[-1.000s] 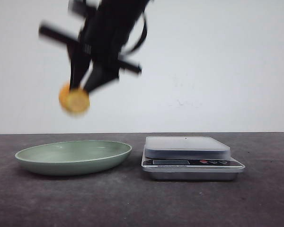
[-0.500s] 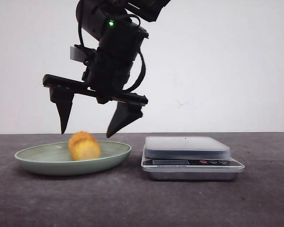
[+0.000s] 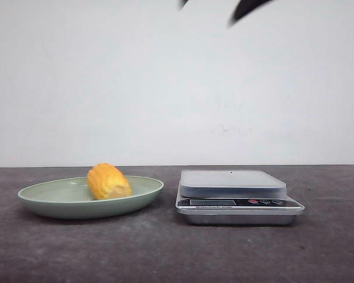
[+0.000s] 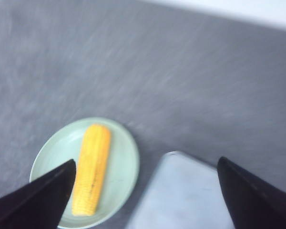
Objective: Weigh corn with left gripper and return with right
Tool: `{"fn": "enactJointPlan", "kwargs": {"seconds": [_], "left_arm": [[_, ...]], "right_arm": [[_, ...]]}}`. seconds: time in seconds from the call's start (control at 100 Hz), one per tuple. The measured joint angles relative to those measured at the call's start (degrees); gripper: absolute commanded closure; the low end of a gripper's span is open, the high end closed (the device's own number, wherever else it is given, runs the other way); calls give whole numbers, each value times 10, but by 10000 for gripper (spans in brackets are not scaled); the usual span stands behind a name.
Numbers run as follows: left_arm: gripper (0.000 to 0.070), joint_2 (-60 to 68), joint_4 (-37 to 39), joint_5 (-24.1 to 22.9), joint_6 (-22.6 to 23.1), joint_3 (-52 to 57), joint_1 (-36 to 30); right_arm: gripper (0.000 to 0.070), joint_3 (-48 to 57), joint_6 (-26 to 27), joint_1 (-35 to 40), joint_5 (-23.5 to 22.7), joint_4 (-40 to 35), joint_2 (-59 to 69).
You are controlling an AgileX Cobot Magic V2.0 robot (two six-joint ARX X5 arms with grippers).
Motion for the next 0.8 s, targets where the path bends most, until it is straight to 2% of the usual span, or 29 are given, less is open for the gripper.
{"fn": "enactJointPlan", "kwargs": {"seconds": [0.14, 0.33, 0.45, 0.57, 0.8], "left_arm": [[145, 0, 27, -2, 19, 0, 0], [145, 0, 87, -2, 51, -3, 0], [145, 0, 103, -2, 62, -17, 0], [145, 0, 102, 1, 66, -44, 0], [146, -1, 128, 10, 68, -109, 0]], "right_arm": [[98, 1, -10, -51, 15, -46, -135], [97, 3, -31, -64, 122, -171, -284], [97, -9, -33, -64, 161, -243, -352], [97, -47, -24, -64, 179, -288, -427], [97, -160, -7, -64, 181, -293, -583]]}}
